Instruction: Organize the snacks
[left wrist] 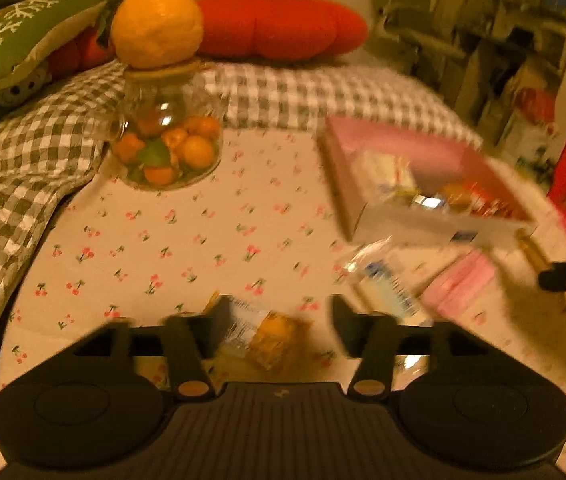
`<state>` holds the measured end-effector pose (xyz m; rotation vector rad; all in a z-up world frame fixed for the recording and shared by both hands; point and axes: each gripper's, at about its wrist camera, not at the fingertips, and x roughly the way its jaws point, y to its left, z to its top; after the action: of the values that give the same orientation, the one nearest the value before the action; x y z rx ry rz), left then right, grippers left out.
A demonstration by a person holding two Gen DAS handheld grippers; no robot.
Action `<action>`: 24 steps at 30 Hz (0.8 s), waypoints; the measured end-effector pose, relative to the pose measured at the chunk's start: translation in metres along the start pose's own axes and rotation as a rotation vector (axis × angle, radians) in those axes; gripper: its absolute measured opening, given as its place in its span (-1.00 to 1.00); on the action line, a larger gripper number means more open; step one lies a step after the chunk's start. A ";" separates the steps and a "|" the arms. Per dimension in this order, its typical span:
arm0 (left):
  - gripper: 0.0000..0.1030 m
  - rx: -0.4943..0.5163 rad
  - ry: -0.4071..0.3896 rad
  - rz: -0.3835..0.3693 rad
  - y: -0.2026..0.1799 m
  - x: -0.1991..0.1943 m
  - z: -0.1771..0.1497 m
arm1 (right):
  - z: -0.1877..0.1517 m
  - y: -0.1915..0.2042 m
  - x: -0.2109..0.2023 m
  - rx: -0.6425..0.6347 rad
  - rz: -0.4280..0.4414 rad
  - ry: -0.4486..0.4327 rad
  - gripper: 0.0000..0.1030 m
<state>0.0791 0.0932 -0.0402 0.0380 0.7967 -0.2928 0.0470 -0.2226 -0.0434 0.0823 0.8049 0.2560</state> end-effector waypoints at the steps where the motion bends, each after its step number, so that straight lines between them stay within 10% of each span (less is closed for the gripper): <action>1: 0.32 0.003 0.010 0.012 0.000 0.003 -0.002 | -0.001 0.001 0.002 -0.004 0.000 0.008 -0.46; 11: 0.63 0.117 0.052 0.141 -0.001 0.036 -0.012 | -0.009 0.011 0.016 -0.048 0.005 0.062 -0.46; 18: -0.31 0.096 0.047 0.092 -0.004 0.032 -0.010 | -0.008 0.013 0.015 -0.056 0.000 0.057 -0.46; 24: -0.54 0.085 0.029 0.046 -0.017 0.026 -0.001 | -0.001 0.015 0.007 -0.059 0.004 0.027 -0.46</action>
<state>0.0910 0.0702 -0.0585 0.1408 0.8111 -0.2831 0.0480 -0.2061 -0.0470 0.0246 0.8240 0.2848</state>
